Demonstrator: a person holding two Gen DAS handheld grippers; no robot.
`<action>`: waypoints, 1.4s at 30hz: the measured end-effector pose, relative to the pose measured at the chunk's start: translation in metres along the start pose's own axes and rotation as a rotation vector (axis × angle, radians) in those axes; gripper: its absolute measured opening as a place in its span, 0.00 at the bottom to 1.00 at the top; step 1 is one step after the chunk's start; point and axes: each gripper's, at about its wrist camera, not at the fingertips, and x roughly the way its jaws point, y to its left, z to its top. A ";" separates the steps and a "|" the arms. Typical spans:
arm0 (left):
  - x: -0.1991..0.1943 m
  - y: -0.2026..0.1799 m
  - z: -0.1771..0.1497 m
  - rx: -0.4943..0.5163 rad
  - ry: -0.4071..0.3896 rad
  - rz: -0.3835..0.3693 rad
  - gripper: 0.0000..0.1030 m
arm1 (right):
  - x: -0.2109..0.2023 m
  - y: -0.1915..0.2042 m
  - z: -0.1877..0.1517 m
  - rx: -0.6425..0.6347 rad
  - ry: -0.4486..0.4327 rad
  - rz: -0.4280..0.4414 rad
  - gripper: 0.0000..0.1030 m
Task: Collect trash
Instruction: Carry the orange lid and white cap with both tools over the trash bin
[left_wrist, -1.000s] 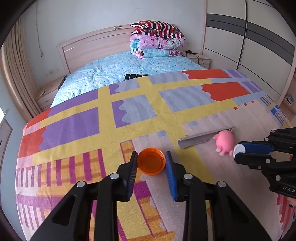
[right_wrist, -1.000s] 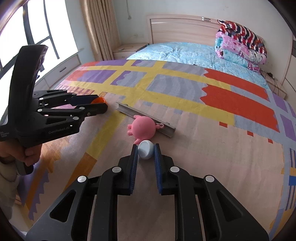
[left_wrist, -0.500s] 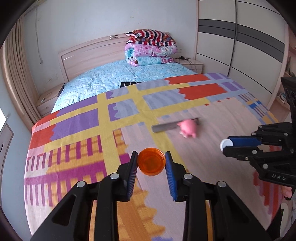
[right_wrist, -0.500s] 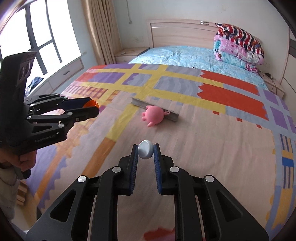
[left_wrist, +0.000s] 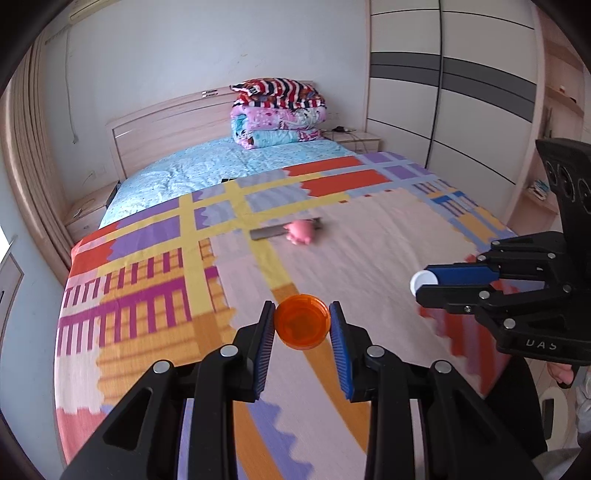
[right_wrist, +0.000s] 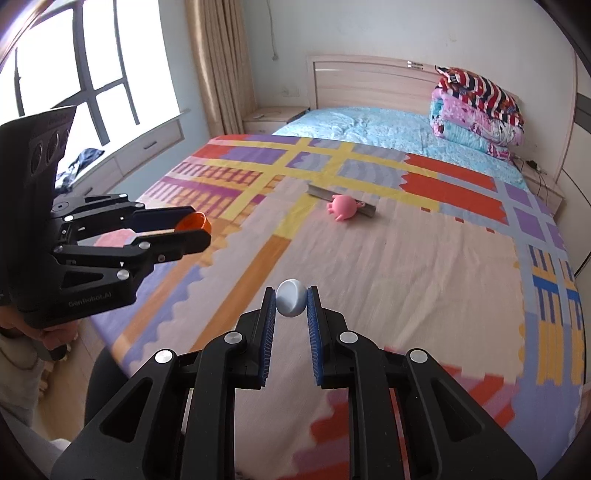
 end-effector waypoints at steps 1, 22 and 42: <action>-0.006 -0.005 -0.004 0.000 -0.005 -0.007 0.28 | -0.006 0.004 -0.003 -0.006 -0.005 0.002 0.17; -0.063 -0.084 -0.112 0.007 0.050 -0.109 0.28 | -0.060 0.036 -0.099 0.001 0.000 0.052 0.17; 0.021 -0.093 -0.211 -0.046 0.347 -0.120 0.28 | 0.008 0.058 -0.194 0.041 0.281 0.143 0.17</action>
